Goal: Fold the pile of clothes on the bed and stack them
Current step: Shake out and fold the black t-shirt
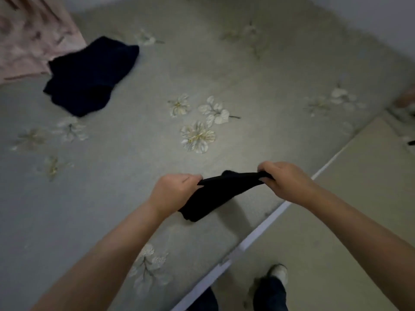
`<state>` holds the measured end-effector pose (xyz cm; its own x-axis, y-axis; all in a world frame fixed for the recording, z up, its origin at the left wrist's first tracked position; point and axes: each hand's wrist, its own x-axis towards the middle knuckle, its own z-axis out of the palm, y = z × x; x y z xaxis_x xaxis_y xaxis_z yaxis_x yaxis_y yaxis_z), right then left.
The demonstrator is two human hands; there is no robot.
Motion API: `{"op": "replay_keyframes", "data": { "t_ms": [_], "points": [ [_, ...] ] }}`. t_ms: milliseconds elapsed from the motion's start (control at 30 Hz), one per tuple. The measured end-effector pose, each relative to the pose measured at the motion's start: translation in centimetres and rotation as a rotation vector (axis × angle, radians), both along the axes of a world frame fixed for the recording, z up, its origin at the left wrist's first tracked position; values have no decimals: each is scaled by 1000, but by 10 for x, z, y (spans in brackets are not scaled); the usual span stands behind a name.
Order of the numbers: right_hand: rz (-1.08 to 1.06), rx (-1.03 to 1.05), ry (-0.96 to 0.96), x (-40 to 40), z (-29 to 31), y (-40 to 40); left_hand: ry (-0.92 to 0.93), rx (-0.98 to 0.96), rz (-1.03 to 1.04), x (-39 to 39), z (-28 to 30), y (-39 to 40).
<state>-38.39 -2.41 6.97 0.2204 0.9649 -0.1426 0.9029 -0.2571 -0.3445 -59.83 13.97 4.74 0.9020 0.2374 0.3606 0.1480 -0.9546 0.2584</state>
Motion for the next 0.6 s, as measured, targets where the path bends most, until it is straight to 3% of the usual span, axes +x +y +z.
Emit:
{"op": "replay_keyframes", "data": {
  "t_ms": [100, 267, 333, 433, 600],
  "points": [
    [-150, 22, 9, 61, 21, -66, -5, 6, -105, 83, 25, -36],
    [-193, 64, -36, 182, 63, -176, 68, 126, -196, 246, 73, -116],
    [-136, 197, -129, 230, 86, -213, 82, 109, -229, 304, 92, -147],
    [-88, 318, -342, 291, 108, -253, -85, 311, -330, 379, 116, -184],
    [-217, 410, -576, 395, 123, -300, -205, 518, -377, 510, 141, -232]
  ]
}}
